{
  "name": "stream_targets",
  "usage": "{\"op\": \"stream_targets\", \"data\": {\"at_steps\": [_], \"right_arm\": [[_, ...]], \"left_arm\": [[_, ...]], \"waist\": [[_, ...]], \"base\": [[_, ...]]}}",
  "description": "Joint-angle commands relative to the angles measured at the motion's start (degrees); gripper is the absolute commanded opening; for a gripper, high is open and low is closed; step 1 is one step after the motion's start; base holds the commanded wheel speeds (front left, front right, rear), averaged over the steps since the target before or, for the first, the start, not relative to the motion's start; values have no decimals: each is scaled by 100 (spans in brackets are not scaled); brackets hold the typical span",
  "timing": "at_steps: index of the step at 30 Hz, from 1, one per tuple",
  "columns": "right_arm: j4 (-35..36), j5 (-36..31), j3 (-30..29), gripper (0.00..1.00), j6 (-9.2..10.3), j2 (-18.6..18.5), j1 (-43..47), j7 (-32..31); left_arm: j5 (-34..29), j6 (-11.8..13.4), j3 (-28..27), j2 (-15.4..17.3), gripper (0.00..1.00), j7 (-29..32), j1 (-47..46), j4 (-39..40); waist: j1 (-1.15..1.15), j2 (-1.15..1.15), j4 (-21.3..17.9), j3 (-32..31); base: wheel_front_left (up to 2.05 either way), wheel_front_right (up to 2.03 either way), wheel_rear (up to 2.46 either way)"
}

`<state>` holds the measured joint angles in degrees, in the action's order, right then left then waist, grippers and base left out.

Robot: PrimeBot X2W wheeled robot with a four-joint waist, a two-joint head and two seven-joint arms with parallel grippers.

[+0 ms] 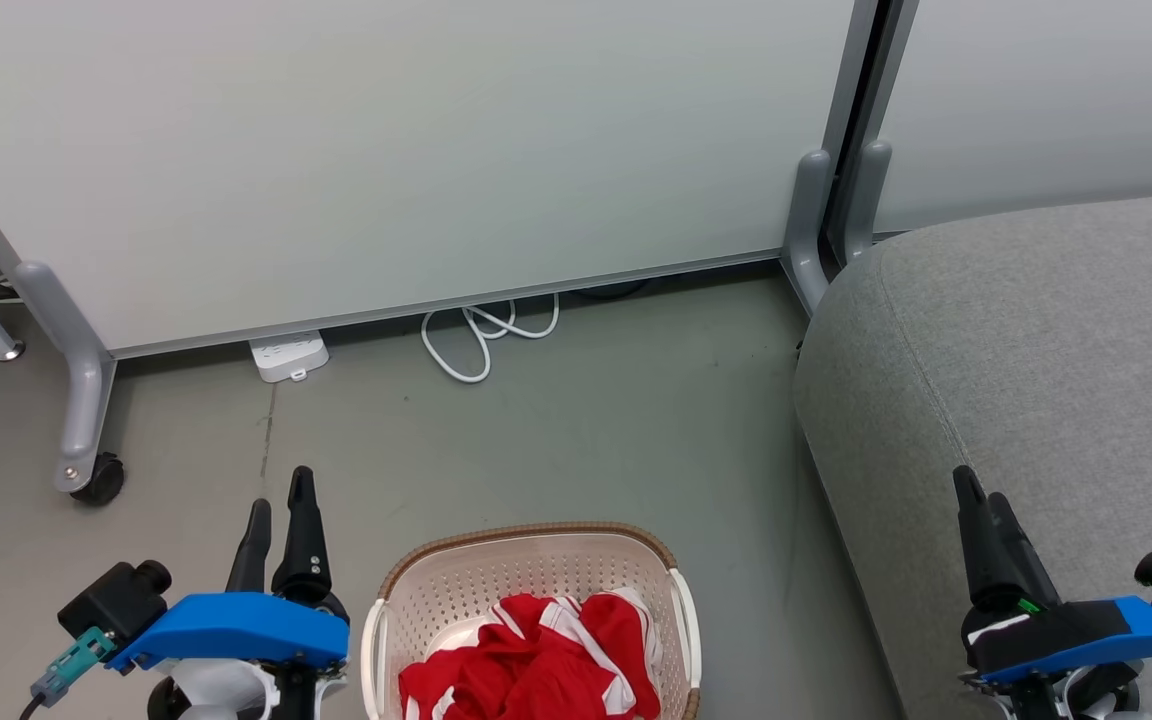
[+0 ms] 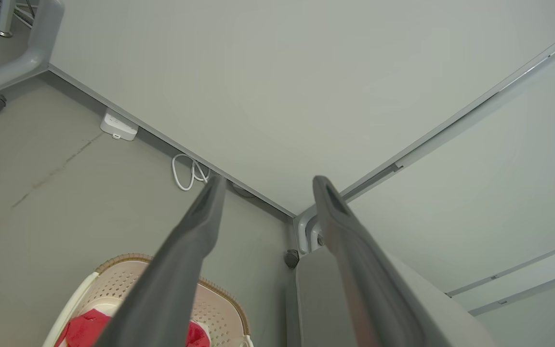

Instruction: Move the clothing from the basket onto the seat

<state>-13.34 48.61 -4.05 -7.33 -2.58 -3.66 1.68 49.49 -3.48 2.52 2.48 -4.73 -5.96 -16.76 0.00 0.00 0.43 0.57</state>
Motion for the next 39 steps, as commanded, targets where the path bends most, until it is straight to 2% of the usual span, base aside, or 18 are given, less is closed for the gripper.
{"op": "stream_targets", "data": {"at_steps": [1, 19, 39], "right_arm": [[110, -185, 12, 100, -14, -37, -57, 35], [220, -1355, 47, 100, -15, -41, -4, 21], [335, -2706, 64, 100, -17, -44, 80, 58]], "left_arm": [[-202, 29, 24, 42, 100, -60, -158, 37], [-1509, 49, 178, 45, 100, -360, -252, -109], [-2458, 130, 323, 46, 100, -639, -309, -259]], "waist": [[0, 0, 3, 1], [0, 0, 26, 8], [0, 0, 79, -4]], "base": [[0, 0, 0], [0, 0, 0], [0, 0, 0]]}}
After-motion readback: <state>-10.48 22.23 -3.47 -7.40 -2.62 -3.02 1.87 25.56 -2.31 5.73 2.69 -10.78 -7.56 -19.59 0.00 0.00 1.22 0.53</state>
